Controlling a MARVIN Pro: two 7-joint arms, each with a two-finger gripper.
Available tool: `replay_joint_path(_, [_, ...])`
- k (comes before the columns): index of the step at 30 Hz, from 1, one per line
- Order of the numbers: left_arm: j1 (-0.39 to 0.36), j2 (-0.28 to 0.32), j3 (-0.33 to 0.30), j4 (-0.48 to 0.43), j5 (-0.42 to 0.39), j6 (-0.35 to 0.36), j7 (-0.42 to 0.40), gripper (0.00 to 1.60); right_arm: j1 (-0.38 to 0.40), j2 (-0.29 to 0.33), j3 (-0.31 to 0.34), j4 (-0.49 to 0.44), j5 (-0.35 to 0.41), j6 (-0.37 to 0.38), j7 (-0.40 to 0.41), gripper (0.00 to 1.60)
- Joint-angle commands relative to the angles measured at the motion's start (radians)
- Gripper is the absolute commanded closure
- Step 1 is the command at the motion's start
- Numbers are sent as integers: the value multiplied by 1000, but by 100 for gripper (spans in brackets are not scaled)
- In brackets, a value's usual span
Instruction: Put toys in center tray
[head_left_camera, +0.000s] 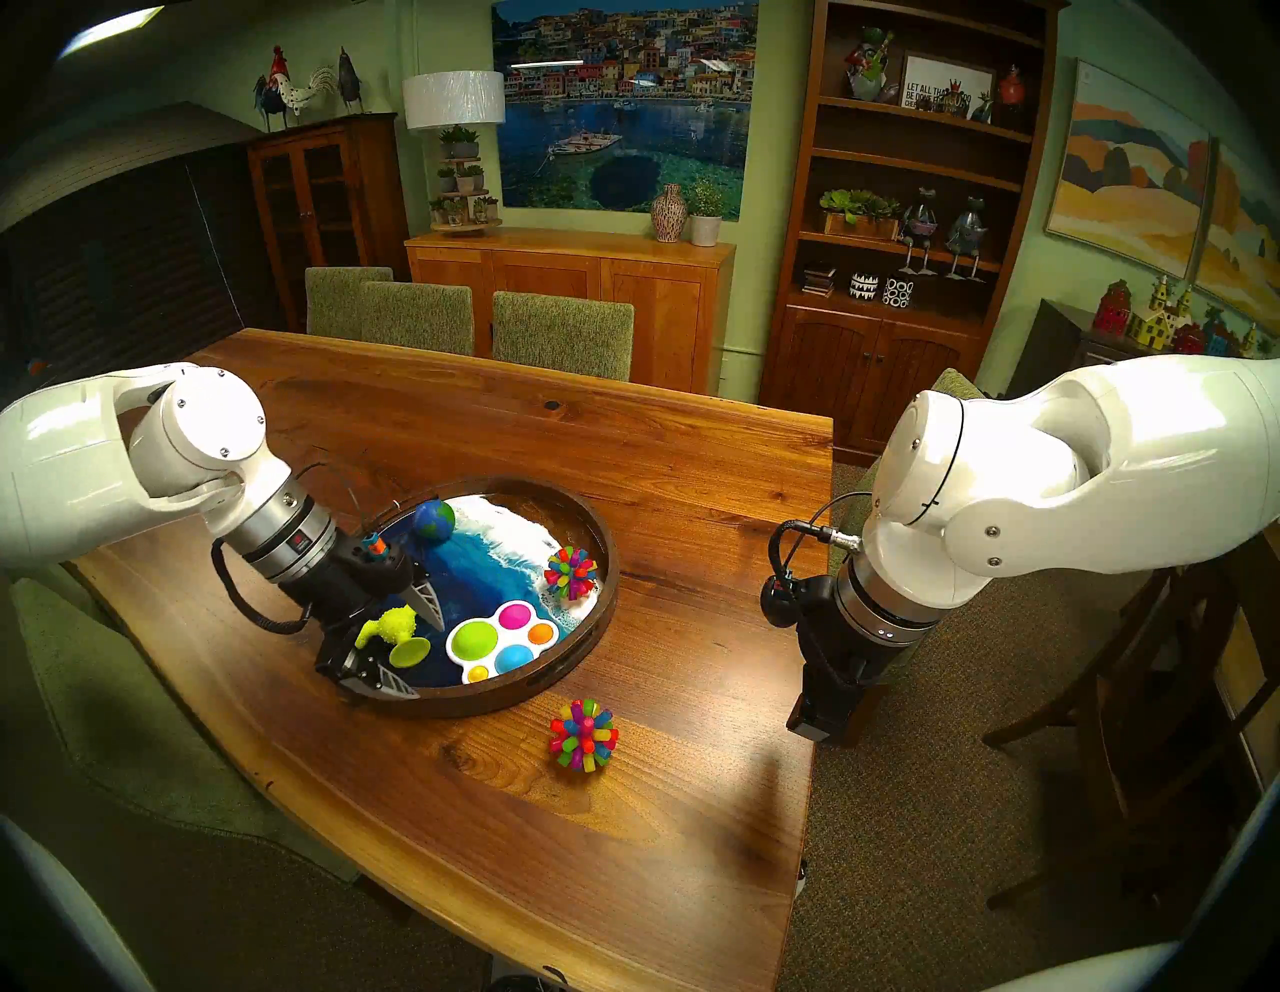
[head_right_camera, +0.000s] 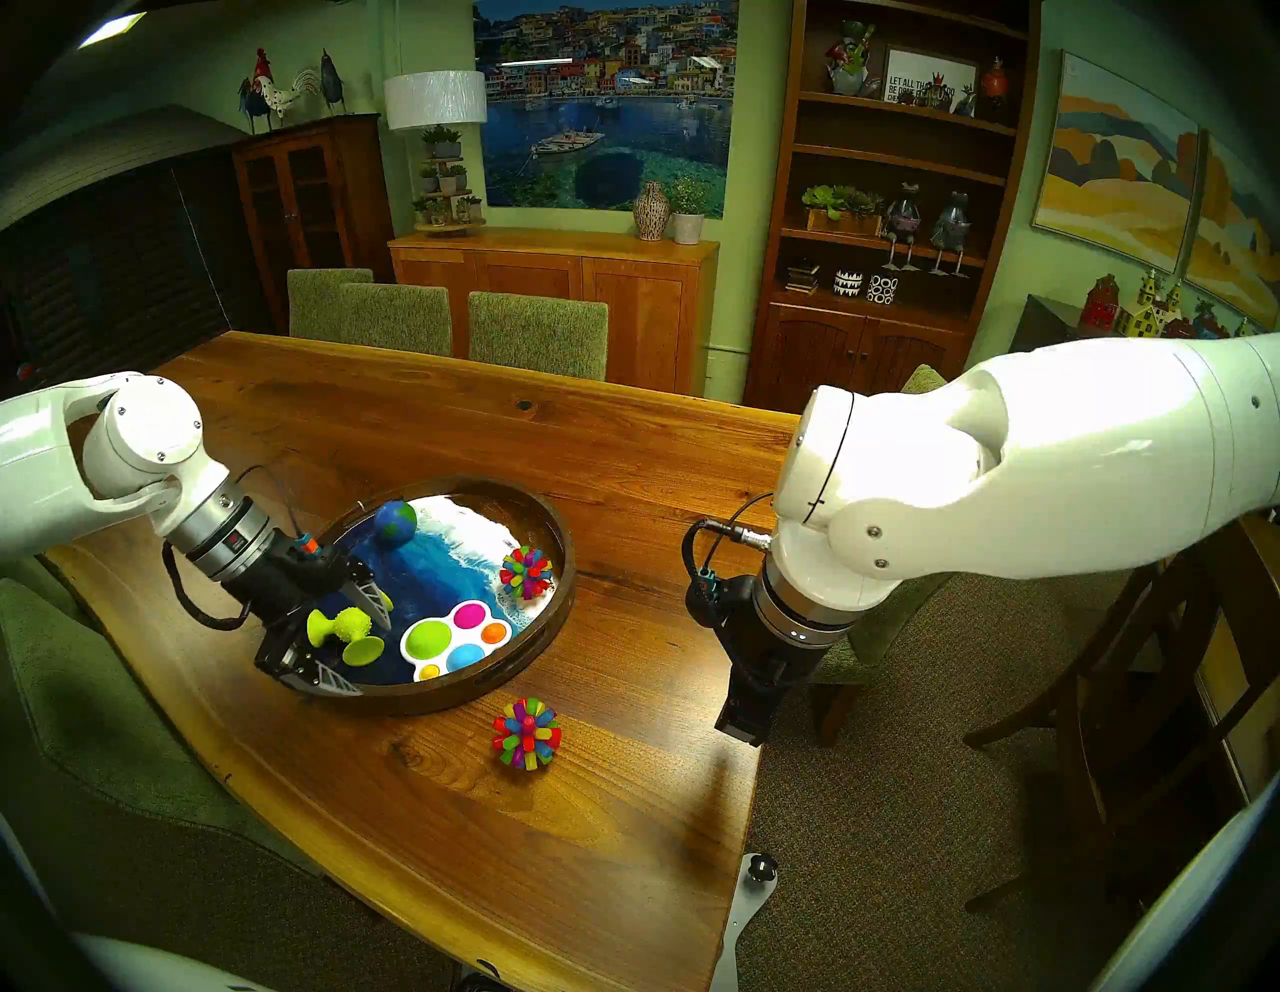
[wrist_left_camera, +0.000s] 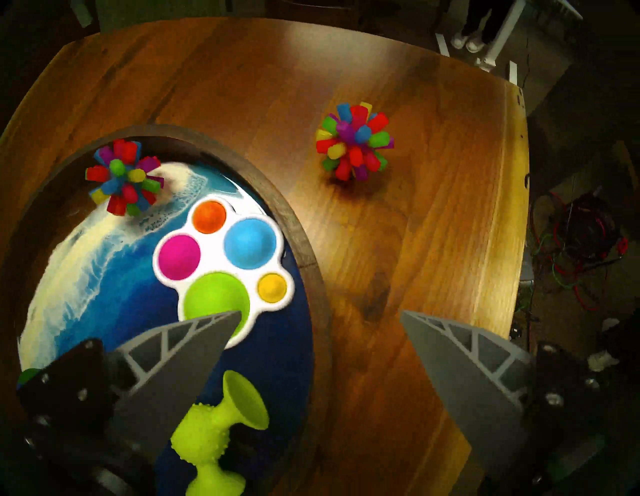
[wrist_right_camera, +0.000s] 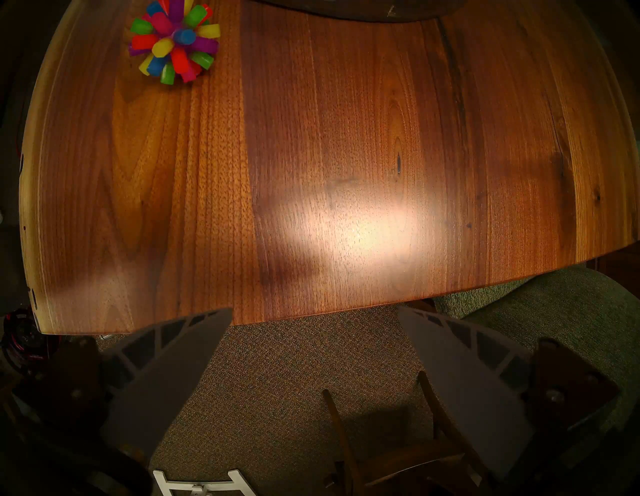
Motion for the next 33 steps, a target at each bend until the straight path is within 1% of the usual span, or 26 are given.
replay_joint_path(1, [-110,70,-1,-23,46,27,-21,0,14,1,13,1,1,-1,2,0])
replay_joint_path(3, [-118,78,1,-24,35,35,-33,0,14,1,13,1,2,0,2,0])
replay_joint_path(9, [-153,98,23,-41,50,48,-42,0,15,1,13,1,2,0,3,0])
replay_joint_path(11, [-158,101,26,-44,52,49,-43,0,9,-10,15,5,5,3,4,0])
replay_joint_path(18, [-178,119,36,-57,65,58,-48,0,-35,-101,62,23,60,-15,-2,0])
replay_joint_path(19, [-178,119,36,-57,65,58,-48,0,-35,-101,62,23,60,-15,-2,0])
replay_joint_path(21, [-178,122,36,-59,68,59,-48,0,-45,-125,81,25,76,-25,-1,0])
replay_joint_path(30, [-191,132,43,-67,74,64,-50,0,-93,-219,145,62,169,-61,-27,0])
replay_joint_path(32, [-197,132,49,-68,73,65,-49,0,-110,-241,162,77,202,-80,-36,0])
replay_joint_path(33, [-197,132,49,-68,73,65,-49,0,-110,-241,162,77,202,-80,-36,0])
